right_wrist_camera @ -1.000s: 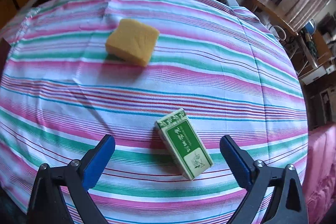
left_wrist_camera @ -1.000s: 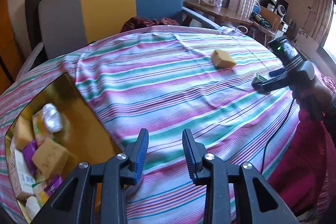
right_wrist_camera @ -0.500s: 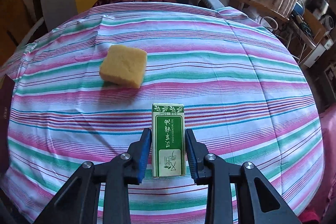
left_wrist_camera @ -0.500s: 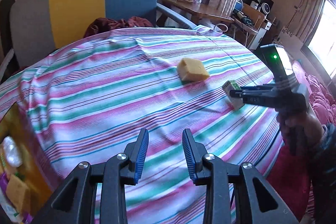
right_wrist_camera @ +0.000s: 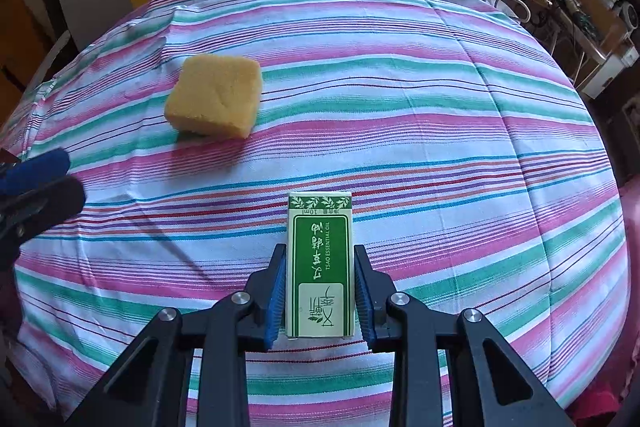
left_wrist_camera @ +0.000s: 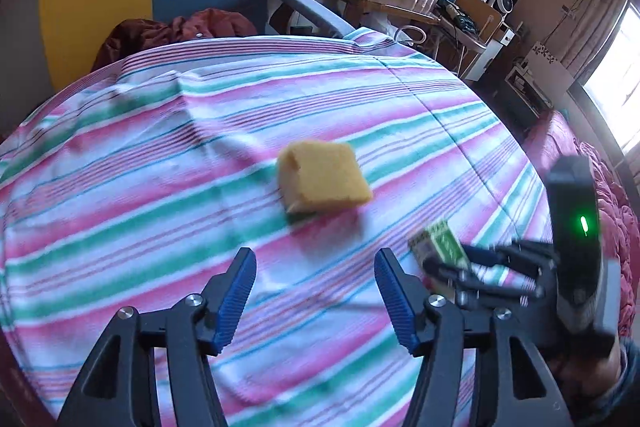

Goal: Organize objects
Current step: 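Grasp the last yellow sponge with left tool while right tool holds the green box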

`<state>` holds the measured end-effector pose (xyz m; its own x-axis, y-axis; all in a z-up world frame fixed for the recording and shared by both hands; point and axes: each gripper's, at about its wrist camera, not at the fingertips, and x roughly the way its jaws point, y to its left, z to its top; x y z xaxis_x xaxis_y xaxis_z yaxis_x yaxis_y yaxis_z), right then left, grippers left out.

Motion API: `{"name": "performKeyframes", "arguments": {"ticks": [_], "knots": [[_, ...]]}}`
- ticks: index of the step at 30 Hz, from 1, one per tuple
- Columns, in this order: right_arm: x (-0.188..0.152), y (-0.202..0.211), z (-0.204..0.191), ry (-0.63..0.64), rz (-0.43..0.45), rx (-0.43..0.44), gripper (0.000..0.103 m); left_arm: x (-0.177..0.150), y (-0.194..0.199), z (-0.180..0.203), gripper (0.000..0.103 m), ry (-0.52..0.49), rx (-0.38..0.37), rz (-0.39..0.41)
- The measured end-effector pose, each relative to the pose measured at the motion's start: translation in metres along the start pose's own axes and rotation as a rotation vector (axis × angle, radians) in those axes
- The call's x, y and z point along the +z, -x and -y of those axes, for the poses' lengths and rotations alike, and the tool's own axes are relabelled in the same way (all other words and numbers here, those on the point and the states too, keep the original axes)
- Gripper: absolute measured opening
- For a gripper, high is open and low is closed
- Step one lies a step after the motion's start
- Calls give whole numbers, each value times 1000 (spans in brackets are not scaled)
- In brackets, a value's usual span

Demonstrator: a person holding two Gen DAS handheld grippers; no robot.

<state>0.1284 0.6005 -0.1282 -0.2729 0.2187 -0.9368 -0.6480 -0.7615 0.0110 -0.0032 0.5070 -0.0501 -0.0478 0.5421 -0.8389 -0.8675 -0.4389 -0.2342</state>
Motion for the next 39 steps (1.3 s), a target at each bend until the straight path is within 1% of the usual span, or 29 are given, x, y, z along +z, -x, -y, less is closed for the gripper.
{"name": "performKeyframes", "arguments": {"ticks": [1,3,5,10,12,13,14,15,16,18,19,22,24,26,27,29,32,34,36,39], "knots": [[0,0,1,-4,-1,-1,31,10,-8,6,63,-5,10,0],[0,0,4,-13,-2,2,31,23,-19,14,69,-12,13,0],[0,1,7,-23,-3,5,31,35,-33,23,80,-17,23,-2],[0,1,12,-34,0,12,31,54,-71,31,83,-32,98,-40],[0,1,10,-29,0,14,31,57,-88,26,83,-28,130,-61],[0,1,9,-25,1,11,31,57,-96,22,80,-17,143,-83],[-1,1,10,-22,2,7,31,55,-102,15,66,7,159,-99],[0,0,9,-18,4,3,31,53,-103,11,66,22,149,-98],[0,0,10,-14,6,0,31,50,-97,7,63,30,122,-70],[1,-1,10,-3,13,-13,31,41,-84,2,61,29,94,-51],[2,-1,10,4,17,-14,31,37,-77,1,61,28,91,-38],[3,1,1,48,42,-16,31,15,-40,-8,61,13,92,18],[1,4,-7,88,59,-13,31,-1,-19,-11,61,3,103,34],[0,8,-16,127,79,-13,31,-27,10,-19,61,-5,121,55],[-2,10,-20,142,90,-9,31,-34,18,-18,61,-7,129,61],[-4,14,-24,169,108,1,31,-59,44,-29,61,-9,152,74],[-6,14,-33,209,114,5,31,-92,68,-45,61,7,193,85],[-9,15,-39,235,122,12,31,-109,70,-55,61,23,216,67],[-10,11,-46,257,118,8,31,-122,62,-63,61,51,227,30],[-13,2,-49,265,97,-68,31,-128,46,-70,60,64,259,15]]}}
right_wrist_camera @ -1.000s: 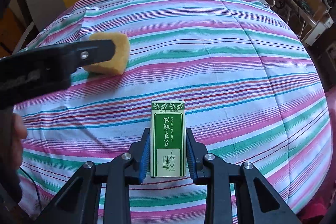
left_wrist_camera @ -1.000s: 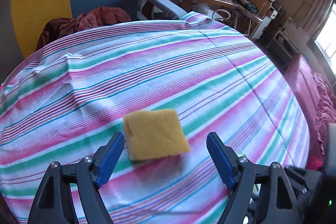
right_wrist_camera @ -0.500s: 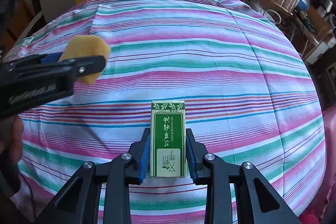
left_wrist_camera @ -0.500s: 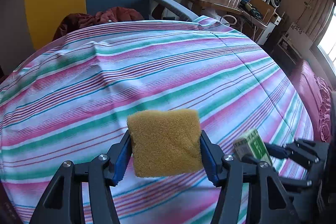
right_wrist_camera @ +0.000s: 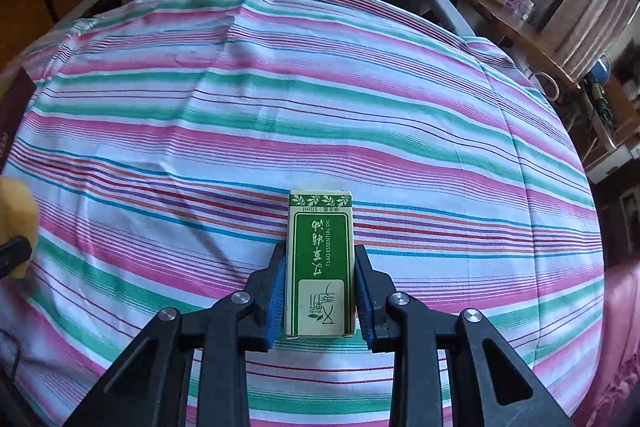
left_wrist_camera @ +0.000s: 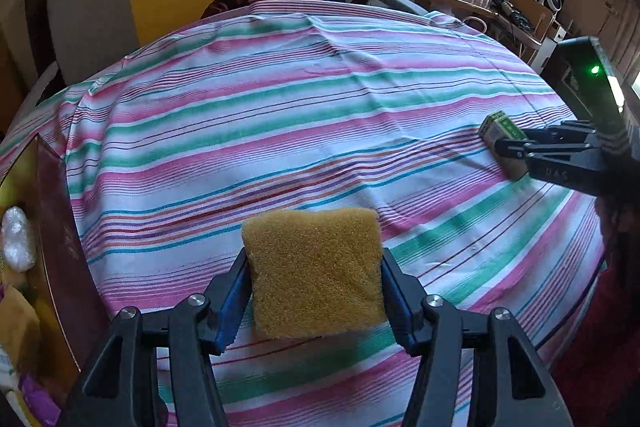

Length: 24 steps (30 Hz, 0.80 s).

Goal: Organize objects
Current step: 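Grasp the last yellow sponge with left tool while right tool holds the green box, then carry the yellow sponge into the gold tray and release with left tool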

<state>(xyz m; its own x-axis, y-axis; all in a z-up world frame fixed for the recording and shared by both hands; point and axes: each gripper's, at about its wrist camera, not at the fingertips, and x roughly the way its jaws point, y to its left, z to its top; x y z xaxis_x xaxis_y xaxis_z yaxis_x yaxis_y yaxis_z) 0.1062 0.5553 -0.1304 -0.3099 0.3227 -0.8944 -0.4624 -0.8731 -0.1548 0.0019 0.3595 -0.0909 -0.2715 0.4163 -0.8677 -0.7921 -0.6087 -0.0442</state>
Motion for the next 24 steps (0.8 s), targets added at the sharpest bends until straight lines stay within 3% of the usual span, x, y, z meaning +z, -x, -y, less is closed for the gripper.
{"name": "performKeyframes", "arguments": {"ticks": [3,8,12,14,17,24], "knots": [[-1,1,8,-30,-1,-77,31,0,-15,-4,60,27,-1,13],[-2,-6,13,-47,-22,-118,31,6,-19,-2,60,15,11,16],[0,-6,16,-76,-19,-117,31,2,-11,-7,59,52,-30,12],[0,-5,17,-85,-20,-112,31,-11,-5,1,59,-10,-13,23],[1,-6,16,-80,-20,-114,31,-28,7,2,59,-24,-27,36],[1,-6,14,-64,-16,-123,31,-25,15,-9,59,16,-49,54]]}}
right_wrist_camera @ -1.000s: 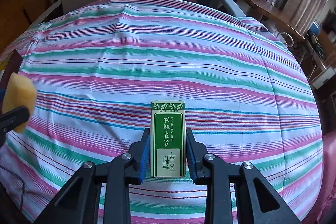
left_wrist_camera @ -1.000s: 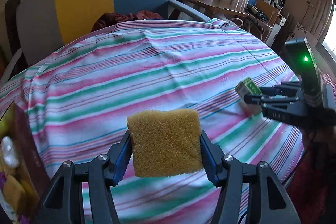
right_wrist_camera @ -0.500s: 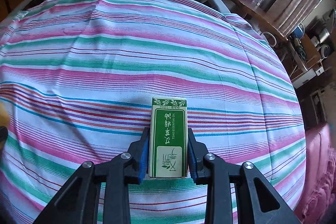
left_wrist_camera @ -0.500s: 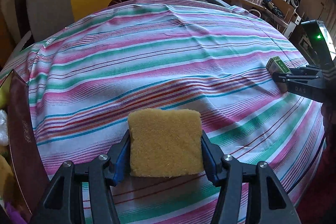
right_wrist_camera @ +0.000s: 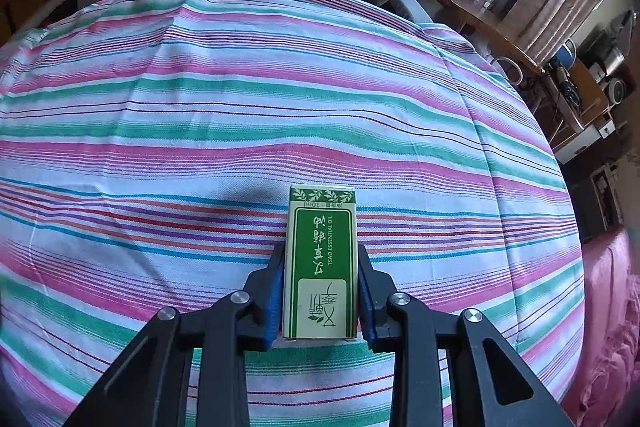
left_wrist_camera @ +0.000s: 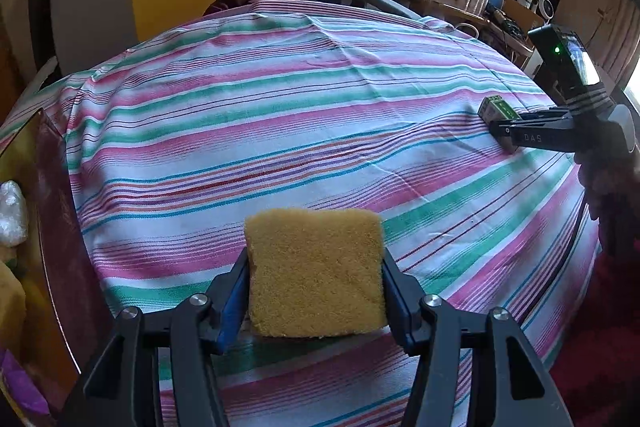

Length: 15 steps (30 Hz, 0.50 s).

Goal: Organize objects
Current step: 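Carry the yellow sponge into the gold tray and release with left tool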

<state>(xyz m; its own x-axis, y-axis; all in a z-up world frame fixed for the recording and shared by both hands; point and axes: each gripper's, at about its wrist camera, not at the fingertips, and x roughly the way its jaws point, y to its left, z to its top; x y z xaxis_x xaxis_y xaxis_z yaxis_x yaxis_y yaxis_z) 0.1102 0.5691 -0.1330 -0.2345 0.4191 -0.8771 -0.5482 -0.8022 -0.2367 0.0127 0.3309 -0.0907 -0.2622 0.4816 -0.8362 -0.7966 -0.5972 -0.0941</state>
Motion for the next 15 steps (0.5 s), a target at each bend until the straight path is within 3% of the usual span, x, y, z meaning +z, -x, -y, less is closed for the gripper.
{"name": "performKeyframes", "arguments": {"ticks": [8,15], "knots": [[5,1,3,-16,-52,-20,31,4,63,-3,59,-16,-19,143],[1,24,-32,7,-29,36,31,-5,102,-17,59,6,10,218]]}}
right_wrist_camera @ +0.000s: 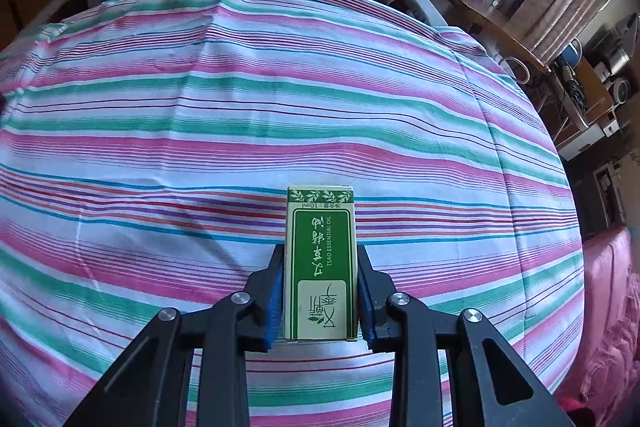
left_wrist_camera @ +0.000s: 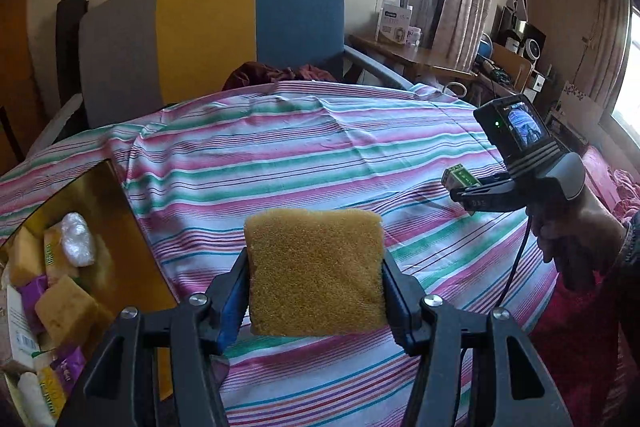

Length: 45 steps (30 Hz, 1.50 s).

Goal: Organize objects
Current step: 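Carry the yellow sponge into the gold tray and release with left tool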

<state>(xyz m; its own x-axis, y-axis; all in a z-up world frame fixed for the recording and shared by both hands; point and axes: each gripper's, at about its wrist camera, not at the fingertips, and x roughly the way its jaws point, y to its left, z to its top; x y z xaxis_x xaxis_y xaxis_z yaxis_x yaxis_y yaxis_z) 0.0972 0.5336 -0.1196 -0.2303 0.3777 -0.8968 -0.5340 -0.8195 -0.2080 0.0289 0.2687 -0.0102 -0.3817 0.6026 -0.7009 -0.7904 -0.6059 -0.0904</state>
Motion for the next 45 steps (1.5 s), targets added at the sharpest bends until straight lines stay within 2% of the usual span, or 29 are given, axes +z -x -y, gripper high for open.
{"name": "performKeyframes", "arguments": {"ticks": [9,13,16,23,28,31,36,39,41,45], "knots": [[-10,28,-72,61,63,175,31,-10,27,-27,59,42,72,35],[-17,22,-89,77,78,208,31,-16,34,-36,59,55,101,36],[-21,5,-85,61,38,199,31,-21,36,-41,60,73,115,34],[-21,3,-84,62,47,188,31,-27,37,-48,59,97,115,24],[-21,2,-87,73,51,178,31,-31,45,-64,60,136,89,29],[-21,4,-88,80,53,170,31,-36,62,-98,59,227,96,45],[-21,4,-91,100,56,155,31,-60,101,-172,59,388,208,87],[-21,4,-91,105,56,151,31,-82,117,-197,59,434,247,88],[-21,4,-91,106,56,150,31,-88,116,-198,59,435,231,74],[-21,5,-92,109,58,146,31,-86,90,-184,60,406,155,22]]}}
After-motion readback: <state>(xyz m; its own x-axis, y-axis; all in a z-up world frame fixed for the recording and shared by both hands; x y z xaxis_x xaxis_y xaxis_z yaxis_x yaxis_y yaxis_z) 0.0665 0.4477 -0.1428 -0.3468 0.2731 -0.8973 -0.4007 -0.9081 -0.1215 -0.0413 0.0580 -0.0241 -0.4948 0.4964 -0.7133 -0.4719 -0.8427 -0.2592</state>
